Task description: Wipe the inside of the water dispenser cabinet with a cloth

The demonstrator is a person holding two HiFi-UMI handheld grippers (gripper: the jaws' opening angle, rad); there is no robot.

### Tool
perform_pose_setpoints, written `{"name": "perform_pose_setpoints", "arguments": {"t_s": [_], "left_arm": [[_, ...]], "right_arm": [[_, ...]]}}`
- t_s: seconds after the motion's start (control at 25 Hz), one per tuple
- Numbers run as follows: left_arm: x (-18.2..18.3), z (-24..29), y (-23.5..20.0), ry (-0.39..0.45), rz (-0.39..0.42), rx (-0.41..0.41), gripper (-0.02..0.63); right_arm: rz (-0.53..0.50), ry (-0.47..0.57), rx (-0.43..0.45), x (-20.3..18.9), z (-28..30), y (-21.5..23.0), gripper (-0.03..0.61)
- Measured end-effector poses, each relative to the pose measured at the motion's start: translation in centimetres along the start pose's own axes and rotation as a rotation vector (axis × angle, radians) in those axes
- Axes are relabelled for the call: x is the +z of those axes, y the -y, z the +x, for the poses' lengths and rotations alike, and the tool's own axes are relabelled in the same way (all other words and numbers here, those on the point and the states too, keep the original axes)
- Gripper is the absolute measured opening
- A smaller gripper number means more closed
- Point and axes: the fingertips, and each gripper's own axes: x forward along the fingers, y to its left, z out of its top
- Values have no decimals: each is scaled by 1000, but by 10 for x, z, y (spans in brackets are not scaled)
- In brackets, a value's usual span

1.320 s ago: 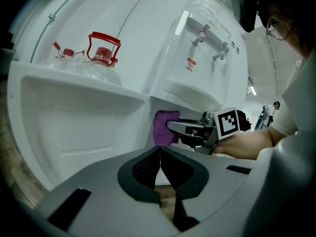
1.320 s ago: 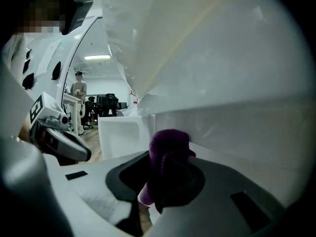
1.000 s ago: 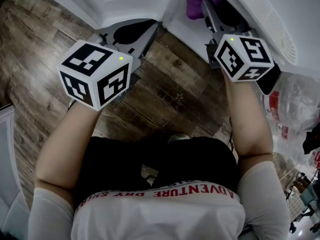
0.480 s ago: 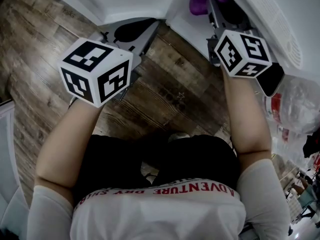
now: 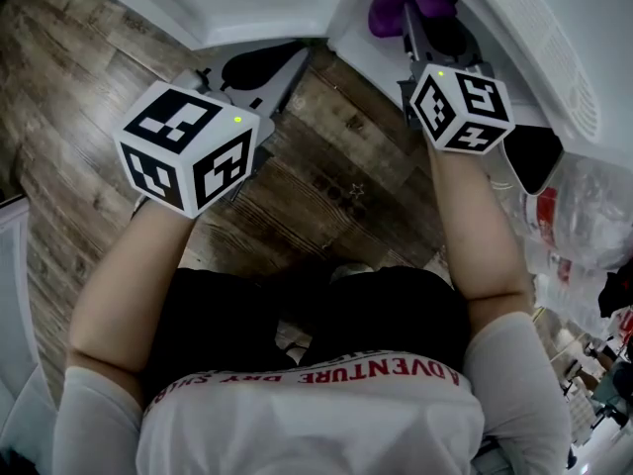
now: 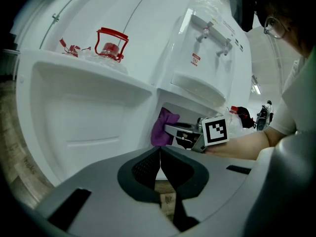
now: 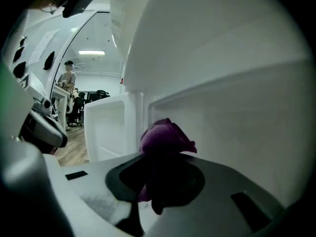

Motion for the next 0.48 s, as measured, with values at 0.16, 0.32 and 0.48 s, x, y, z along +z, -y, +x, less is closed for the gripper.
{"name": "perform_pose_setpoints", "arguments": {"t_s": [0.16,0.32,0.48], "left_arm": [[-2,-2,-2,-1,2,5,28],[-5,-2,-4,-7,-5,11,28],[-7,-2,-7,-10,-5,17,28]], "right_arm": [[21,-49,1,-25,4,-2,63],[31,-93,-6,-48,9,-3,63],[36,-119,-17,-65,16,-4,63]]}}
